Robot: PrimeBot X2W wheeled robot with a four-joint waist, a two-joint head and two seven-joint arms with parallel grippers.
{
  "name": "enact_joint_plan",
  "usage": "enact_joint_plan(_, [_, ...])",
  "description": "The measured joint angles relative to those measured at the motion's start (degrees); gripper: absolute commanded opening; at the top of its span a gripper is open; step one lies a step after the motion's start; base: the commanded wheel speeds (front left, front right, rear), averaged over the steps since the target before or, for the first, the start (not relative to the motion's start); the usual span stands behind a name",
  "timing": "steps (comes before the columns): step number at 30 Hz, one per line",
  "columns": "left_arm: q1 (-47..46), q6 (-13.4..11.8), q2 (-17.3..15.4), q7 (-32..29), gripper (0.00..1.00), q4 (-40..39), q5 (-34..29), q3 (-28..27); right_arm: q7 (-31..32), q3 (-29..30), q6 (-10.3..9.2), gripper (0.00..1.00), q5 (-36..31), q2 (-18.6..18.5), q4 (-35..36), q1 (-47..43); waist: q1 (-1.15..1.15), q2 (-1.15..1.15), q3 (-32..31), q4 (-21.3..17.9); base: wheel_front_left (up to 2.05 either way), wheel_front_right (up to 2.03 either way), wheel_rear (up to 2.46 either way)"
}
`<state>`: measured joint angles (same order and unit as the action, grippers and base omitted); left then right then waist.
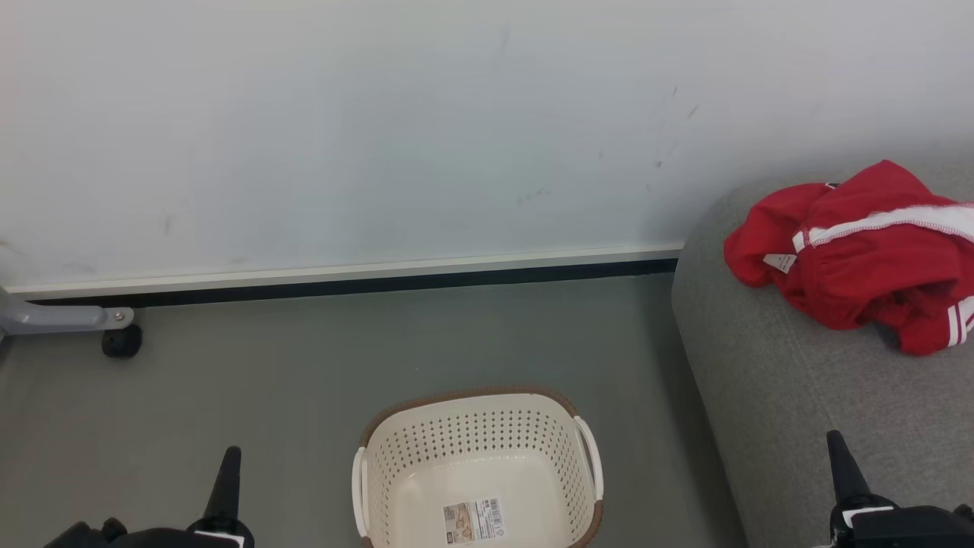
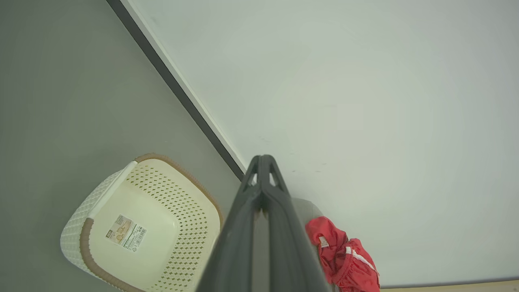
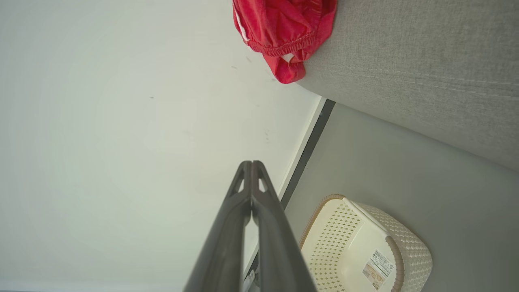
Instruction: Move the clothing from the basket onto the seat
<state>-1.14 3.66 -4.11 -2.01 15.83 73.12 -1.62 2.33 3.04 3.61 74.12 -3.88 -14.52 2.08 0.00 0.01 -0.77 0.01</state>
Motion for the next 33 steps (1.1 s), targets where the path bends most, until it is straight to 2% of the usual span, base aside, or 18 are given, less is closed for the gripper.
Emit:
enact_joint_plan(21, [-2.94,2.98,1.52,-4.06,0.00,1.05,16.84,-3.37,3.74,4.27,2.98,0.00,16.15,1.21,-2.44,2.38,0.00,0.00,0.82,-0.01,0.00,0.00,0.00])
enact_joint_plan(33, [-3.44,3.44,1.71,-4.50,0.00,1.19,18.52,-3.61,4.16,4.60,3.28,0.00,17.29,1.34,-2.61,3.22,0.00,0.00,0.87,-0.01,0.00,0.00,0.00])
